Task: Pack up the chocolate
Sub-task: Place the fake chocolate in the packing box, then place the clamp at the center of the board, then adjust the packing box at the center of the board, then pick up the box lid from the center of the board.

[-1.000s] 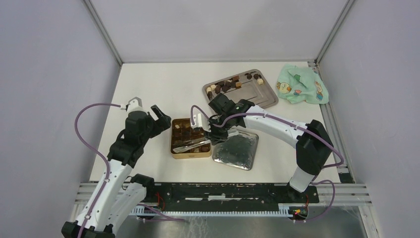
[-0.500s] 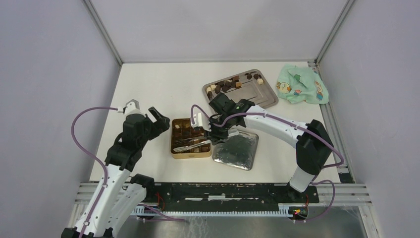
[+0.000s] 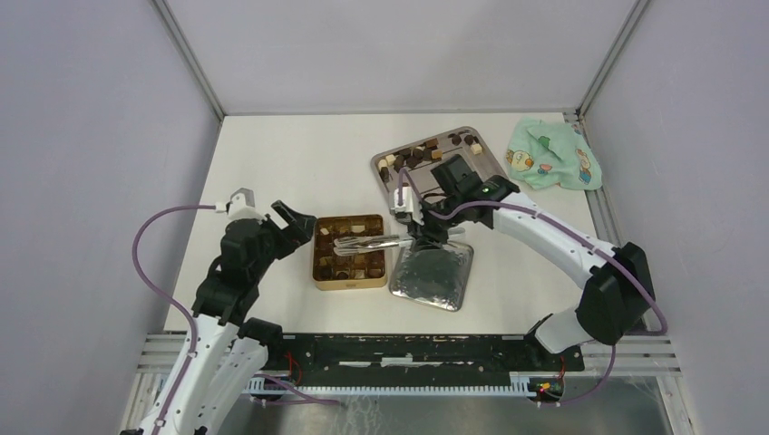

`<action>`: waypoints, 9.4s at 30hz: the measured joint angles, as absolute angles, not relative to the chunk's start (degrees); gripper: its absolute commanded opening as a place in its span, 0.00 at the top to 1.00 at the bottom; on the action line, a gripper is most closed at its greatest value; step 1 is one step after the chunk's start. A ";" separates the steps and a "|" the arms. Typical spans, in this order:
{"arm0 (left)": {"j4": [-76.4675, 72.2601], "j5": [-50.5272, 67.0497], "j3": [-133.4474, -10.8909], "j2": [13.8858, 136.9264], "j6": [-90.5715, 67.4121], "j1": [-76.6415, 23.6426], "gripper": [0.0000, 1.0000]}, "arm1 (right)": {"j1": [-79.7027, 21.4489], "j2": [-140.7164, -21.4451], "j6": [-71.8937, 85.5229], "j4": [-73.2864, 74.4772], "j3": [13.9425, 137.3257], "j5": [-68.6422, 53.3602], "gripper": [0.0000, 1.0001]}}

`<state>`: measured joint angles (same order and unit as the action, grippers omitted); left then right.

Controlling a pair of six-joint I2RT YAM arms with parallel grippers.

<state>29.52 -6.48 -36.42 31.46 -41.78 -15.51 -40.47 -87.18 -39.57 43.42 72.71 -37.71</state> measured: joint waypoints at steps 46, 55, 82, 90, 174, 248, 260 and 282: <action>12.47 11.31 -29.15 37.21 -43.22 -15.51 0.15 | 15.00 -67.81 -28.93 22.90 41.08 -21.41 0.65; 9.69 14.24 -29.17 38.76 -43.22 -15.51 0.16 | 19.68 -73.52 -25.04 17.17 39.48 -19.84 0.61; 16.49 5.21 -38.11 49.19 -41.58 -28.23 0.42 | 21.37 -80.55 -25.67 16.03 38.87 -18.41 0.02; 28.97 -9.67 -45.17 56.36 -34.44 -27.33 0.48 | 20.93 -78.26 -30.15 22.46 49.10 -29.08 0.02; 19.00 -25.30 -33.36 56.49 -19.66 -26.70 0.98 | -6.72 -75.46 -31.57 26.65 51.42 -54.43 0.02; 7.57 5.04 -22.94 26.79 -48.69 -23.62 0.01 | -55.96 -74.46 -33.26 19.75 32.88 -13.17 0.97; -2.83 13.74 -22.11 27.64 -39.00 -25.26 0.00 | -43.55 -69.95 -36.47 32.08 36.25 -20.67 1.00; -9.26 2.90 -32.29 59.09 6.79 -65.30 0.00 | -30.15 -77.19 -48.40 59.75 58.46 -43.92 1.00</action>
<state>-9.26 2.90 -32.29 59.09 6.79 -65.30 -30.15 -77.19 -48.40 59.75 58.46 -43.92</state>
